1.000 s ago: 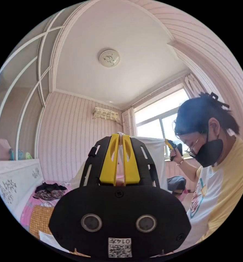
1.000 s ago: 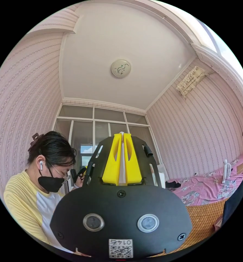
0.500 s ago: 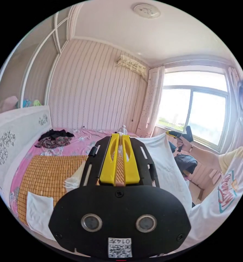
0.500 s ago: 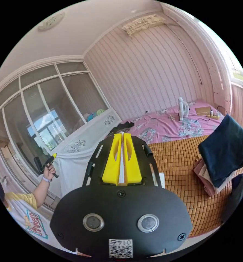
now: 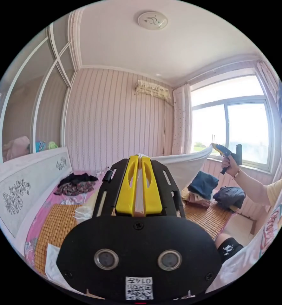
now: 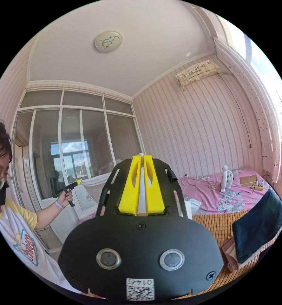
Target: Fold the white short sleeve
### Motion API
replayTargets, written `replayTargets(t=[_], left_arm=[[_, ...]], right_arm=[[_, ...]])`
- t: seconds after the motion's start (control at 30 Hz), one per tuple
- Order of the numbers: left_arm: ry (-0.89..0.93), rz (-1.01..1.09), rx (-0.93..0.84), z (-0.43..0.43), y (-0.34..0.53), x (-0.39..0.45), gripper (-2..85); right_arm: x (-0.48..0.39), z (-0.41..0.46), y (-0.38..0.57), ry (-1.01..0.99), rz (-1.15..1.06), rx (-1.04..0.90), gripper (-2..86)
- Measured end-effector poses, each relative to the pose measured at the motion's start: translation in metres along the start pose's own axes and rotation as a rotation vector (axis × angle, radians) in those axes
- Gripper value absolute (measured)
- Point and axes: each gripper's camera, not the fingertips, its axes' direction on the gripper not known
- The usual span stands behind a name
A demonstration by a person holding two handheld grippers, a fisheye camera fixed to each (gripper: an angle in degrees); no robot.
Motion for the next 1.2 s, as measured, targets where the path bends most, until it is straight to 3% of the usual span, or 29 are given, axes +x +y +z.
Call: replayTargets(t=[0.27,0.6,0.87,1.2], left_arm=[[0.048,-0.313,-0.445,0.094,0.178,-0.033,-0.8],[0.0,-0.404,-0.85,0.162,0.269,-0.046,-0.6],[0.046,-0.541,-0.881,0.177,0.297,-0.067,-0.6],[0.076,-0.508,-0.893,0.187,0.302,-0.07,0.8]], right_arm=[[0.076,0.044,0.203,0.132,0.421,-0.442,0.5],[0.09,0.083,0.285,0.235,0.603,-0.81,0.4],[0.068,0.109,0.275,0.229,0.48,-1.069,0.4],[0.045,0.145,0.254,0.209,0.433,-1.194,0.5]])
